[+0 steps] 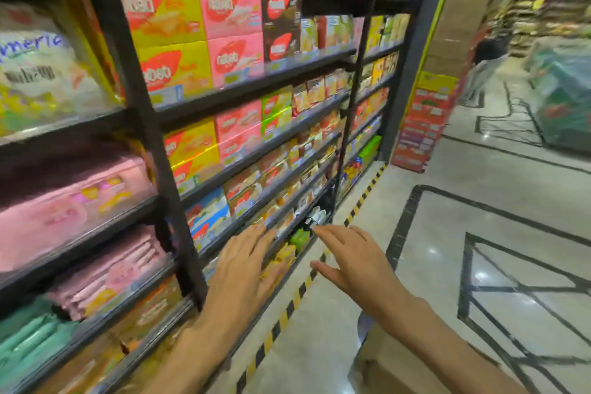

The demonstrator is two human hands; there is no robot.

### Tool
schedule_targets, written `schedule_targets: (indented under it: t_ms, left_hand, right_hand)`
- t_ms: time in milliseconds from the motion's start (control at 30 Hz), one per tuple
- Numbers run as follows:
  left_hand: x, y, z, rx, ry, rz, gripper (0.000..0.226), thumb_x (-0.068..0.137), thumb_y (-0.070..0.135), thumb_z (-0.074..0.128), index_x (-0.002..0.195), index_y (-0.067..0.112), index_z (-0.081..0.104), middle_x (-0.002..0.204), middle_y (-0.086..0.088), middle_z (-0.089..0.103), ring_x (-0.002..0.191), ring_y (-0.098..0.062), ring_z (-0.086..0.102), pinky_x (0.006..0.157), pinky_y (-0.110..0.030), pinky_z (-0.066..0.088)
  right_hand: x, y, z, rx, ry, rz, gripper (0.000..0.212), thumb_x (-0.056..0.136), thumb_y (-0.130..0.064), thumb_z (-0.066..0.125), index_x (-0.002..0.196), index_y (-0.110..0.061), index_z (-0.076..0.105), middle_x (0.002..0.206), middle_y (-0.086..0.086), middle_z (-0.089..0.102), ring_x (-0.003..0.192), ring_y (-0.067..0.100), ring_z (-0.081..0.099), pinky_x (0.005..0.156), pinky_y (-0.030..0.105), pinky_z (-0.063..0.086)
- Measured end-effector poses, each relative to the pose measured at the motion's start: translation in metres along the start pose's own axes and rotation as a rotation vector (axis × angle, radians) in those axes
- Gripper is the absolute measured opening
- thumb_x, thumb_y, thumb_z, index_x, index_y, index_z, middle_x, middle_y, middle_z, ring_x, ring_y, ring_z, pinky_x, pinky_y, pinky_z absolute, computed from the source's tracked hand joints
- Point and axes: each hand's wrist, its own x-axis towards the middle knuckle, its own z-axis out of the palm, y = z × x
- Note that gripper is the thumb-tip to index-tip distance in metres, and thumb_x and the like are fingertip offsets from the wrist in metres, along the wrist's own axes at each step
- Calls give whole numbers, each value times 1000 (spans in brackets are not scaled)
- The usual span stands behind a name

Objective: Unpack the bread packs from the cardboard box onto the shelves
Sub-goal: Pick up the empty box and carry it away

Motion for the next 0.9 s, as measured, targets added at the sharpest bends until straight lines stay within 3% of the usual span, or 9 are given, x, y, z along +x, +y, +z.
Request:
schedule_targets:
  t_ms: [233,433,700,900]
  left_hand:
    - [92,139,58,-84,-13,212,71,98,68,34,155,27,44,160,4,47,149,-22,43,119,-49,39]
    - [143,237,140,-116,-41,311,65,100,54,58,156,26,41,160,0,46,147,-22,43,120,-44,35]
    - [184,283,268,-127,-273,302,70,102,60,49,161,29,30,167,1,35,154,-22,32,122,-50,35]
    - [217,278,395,-150,-470,227,76,98,62,47,162,26,29,168,-1,33,154,-23,32,122,-40,31]
  right_hand:
    - [-63,125,-85,-90,100,249,63,91,-49,72,145,-21,56,134,-1,68,119,22,66,101,43,52]
    - [-126,229,-118,-118,85,419,67,94,-47,69,152,-20,48,146,3,61,131,24,59,108,45,49]
    - [-193,358,-82,-95,-37,655,65,94,-47,66,151,-20,49,141,8,64,122,29,64,101,45,54]
    - [-240,446,-10,-40,-165,862,67,96,-47,65,155,-23,43,146,5,60,127,23,61,106,38,49]
